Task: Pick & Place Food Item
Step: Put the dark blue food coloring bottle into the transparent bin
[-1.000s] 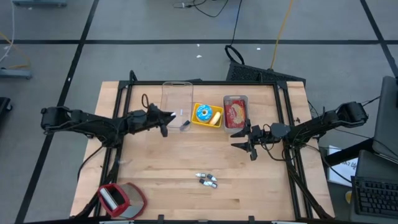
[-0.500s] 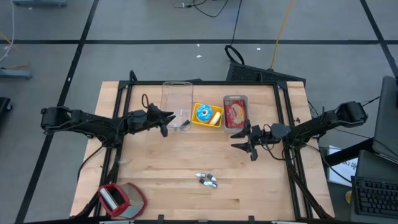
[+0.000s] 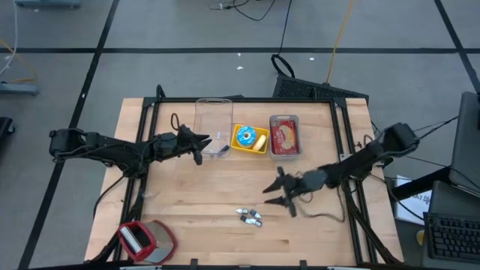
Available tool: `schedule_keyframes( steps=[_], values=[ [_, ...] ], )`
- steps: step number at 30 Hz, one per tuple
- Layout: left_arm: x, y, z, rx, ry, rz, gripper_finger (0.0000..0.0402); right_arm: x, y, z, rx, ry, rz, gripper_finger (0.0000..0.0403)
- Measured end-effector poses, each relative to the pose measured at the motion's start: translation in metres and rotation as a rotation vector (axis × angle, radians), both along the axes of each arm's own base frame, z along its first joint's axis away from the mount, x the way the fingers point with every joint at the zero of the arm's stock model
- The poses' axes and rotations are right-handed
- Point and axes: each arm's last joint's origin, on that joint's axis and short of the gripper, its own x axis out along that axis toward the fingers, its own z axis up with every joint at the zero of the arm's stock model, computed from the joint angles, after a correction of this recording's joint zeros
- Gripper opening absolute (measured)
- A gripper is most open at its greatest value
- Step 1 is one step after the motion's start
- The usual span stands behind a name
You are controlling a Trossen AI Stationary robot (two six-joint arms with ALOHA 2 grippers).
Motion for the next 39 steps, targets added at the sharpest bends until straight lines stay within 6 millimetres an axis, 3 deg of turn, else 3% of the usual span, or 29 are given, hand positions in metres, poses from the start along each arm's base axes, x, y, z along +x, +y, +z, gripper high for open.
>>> schedule_keyframes(
  steps=[6, 14, 24, 39],
  values=[
    [0.000, 0.000, 0.000, 0.001, 0.001, -0.001, 0.0104, 0.028, 0.031, -0.021, -0.126, 0.314, -0.085, 0.0171],
    [0.000, 0.000, 0.000, 0.003, 0.001, -0.001, 0.0104, 0.053, 0.064, -0.035, -0.144, 0.398, -0.061, 0.0171],
    [0.000, 0.000, 0.000, 0.003, 0.000, 0.000, 0.0104, 0.053, 0.075, -0.055, -0.152, 0.430, -0.194, 0.0171],
    [0.000, 0.000, 0.000, 0.003, 0.000, -0.001, 0.0104, 0.044, 0.088, -0.073, -0.126, 0.463, -0.246, 0.0171]
  ],
)
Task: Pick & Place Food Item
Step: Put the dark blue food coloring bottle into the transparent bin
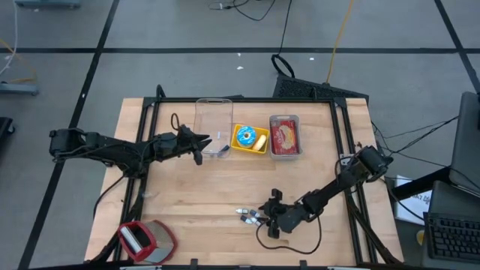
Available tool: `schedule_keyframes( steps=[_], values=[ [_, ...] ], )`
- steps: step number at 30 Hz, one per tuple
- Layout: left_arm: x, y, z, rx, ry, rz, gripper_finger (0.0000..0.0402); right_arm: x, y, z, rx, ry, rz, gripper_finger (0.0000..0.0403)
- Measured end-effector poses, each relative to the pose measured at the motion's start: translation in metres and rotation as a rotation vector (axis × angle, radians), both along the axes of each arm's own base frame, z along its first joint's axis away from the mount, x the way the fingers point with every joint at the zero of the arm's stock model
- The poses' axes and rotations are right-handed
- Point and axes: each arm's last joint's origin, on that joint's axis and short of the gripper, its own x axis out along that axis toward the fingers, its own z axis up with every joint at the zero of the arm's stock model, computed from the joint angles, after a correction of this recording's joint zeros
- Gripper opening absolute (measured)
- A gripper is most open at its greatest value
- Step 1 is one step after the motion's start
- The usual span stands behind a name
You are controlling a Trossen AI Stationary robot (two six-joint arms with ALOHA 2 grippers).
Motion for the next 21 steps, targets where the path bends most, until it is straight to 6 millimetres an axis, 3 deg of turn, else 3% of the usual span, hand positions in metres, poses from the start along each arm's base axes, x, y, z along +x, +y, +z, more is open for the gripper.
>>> schedule_keyframes(
  steps=[12, 21],
  values=[
    [0.000, 0.000, 0.000, 0.000, 0.000, 0.000, 0.0104, 0.003, -0.004, -0.012, -0.089, 0.007, -0.013, 0.0166],
    [0.000, 0.000, 0.000, 0.000, 0.000, 0.000, 0.0104, 0.003, -0.004, -0.012, -0.118, 0.014, 0.009, 0.0089]
  ],
)
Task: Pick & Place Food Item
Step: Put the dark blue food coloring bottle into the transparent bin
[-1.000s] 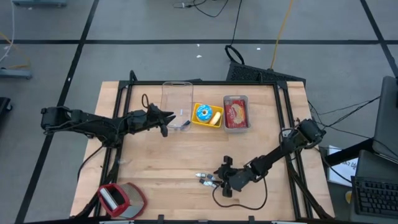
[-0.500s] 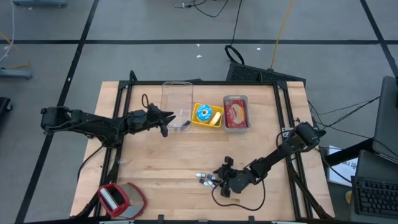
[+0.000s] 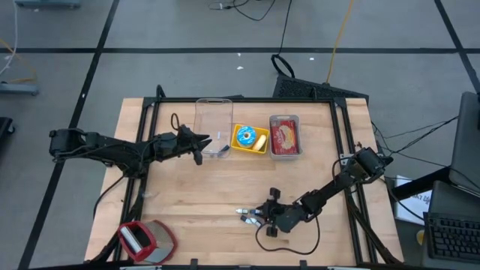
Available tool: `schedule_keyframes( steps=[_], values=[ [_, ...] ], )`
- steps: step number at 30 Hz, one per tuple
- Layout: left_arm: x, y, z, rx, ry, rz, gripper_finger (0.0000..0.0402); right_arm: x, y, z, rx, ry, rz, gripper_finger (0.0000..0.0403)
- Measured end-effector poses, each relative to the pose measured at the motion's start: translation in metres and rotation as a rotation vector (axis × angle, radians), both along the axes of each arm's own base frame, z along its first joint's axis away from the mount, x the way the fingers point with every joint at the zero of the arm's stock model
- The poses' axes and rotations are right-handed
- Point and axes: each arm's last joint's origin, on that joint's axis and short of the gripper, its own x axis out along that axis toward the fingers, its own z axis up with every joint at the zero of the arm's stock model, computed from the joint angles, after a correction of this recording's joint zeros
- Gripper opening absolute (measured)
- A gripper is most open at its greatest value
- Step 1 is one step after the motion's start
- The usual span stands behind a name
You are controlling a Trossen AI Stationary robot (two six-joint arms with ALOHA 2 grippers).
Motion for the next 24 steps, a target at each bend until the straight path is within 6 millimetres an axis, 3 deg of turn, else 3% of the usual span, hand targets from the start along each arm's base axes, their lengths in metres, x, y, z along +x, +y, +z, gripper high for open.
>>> schedule_keyframes(
  steps=[5, 10, 18, 24],
  values=[
    [0.000, 0.000, 0.000, 0.000, 0.000, 0.000, 0.0104, 0.000, -0.001, 0.007, -0.042, -0.004, 0.041, 0.0049],
    [0.000, 0.000, 0.000, 0.000, 0.000, 0.000, 0.0104, 0.000, -0.012, 0.032, -0.115, -0.028, 0.047, 0.0059],
    [0.000, 0.000, 0.000, -0.010, -0.006, 0.003, 0.0104, 0.005, -0.049, 0.080, -0.324, -0.082, 0.009, 0.0060],
    [0.000, 0.000, 0.001, -0.073, -0.040, 0.019, 0.0104, 0.013, -0.082, 0.098, -0.430, -0.085, -0.020, 0.0059]
  ],
)
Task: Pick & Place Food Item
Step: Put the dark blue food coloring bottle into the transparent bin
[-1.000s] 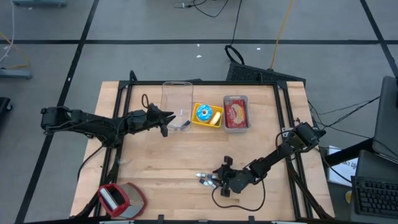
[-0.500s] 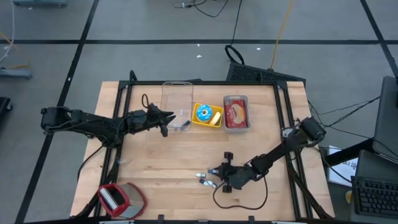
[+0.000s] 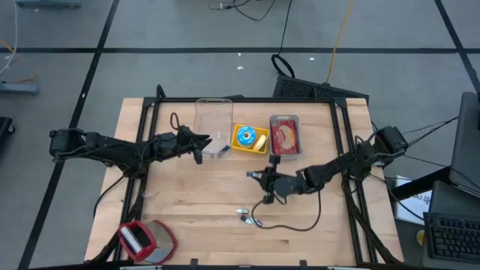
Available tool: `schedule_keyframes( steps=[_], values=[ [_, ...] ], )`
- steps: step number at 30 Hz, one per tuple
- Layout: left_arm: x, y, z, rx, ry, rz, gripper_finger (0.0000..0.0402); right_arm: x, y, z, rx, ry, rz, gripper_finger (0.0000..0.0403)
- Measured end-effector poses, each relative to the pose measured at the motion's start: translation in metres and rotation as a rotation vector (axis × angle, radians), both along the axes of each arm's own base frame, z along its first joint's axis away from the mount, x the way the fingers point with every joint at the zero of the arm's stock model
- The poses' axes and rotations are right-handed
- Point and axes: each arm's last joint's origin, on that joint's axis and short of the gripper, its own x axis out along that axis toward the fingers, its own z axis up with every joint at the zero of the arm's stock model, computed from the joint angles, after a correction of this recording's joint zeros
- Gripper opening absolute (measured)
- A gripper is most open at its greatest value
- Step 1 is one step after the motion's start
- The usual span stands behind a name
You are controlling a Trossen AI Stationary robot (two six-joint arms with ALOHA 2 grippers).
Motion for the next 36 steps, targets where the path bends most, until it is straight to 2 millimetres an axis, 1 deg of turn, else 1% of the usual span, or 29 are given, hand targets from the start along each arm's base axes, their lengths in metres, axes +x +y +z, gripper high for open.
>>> schedule_keyframes(
  steps=[3, 9, 12, 16, 20, 22, 25, 27, 29, 32, 36],
  values=[
    [0.000, 0.000, 0.001, -0.003, -0.011, 0.001, 0.0104, 0.004, -0.018, 0.005, -0.036, -0.001, -0.021, 0.0062],
    [0.000, 0.000, 0.001, -0.110, -0.067, 0.026, 0.0104, 0.015, -0.054, 0.007, 0.017, 0.010, 0.066, 0.0057],
    [0.001, 0.000, 0.004, -0.126, -0.106, 0.028, 0.0104, 0.021, -0.072, 0.014, 0.026, -0.049, 0.127, 0.0059],
    [0.001, 0.000, 0.005, -0.144, -0.125, 0.032, 0.0104, 0.026, -0.094, 0.023, -0.017, -0.134, 0.194, 0.0059],
    [0.002, -0.001, 0.006, -0.213, -0.164, 0.006, 0.0114, 0.026, -0.111, 0.025, -0.074, -0.138, 0.229, 0.0059],
    [0.003, -0.003, 0.011, -0.279, -0.229, -0.047, 0.0134, 0.026, -0.116, 0.025, -0.104, -0.128, 0.225, 0.0060],
    [0.010, -0.007, 0.020, -0.370, -0.300, -0.117, 0.0178, 0.026, -0.118, 0.026, -0.137, -0.127, 0.231, 0.0061],
    [0.014, -0.010, 0.024, -0.386, -0.310, -0.139, 0.0208, 0.027, -0.118, 0.027, -0.166, -0.140, 0.244, 0.0061],
    [0.022, -0.013, 0.035, -0.375, -0.331, -0.163, 0.0231, 0.028, -0.115, 0.030, -0.185, -0.167, 0.268, 0.0060],
    [0.036, -0.017, 0.041, -0.351, -0.284, -0.185, 0.0253, 0.028, -0.112, 0.033, -0.188, -0.196, 0.286, 0.0059],
    [0.060, -0.021, 0.048, -0.346, -0.242, -0.204, 0.0264, 0.029, -0.106, 0.035, -0.192, -0.219, 0.297, 0.0060]
  ],
)
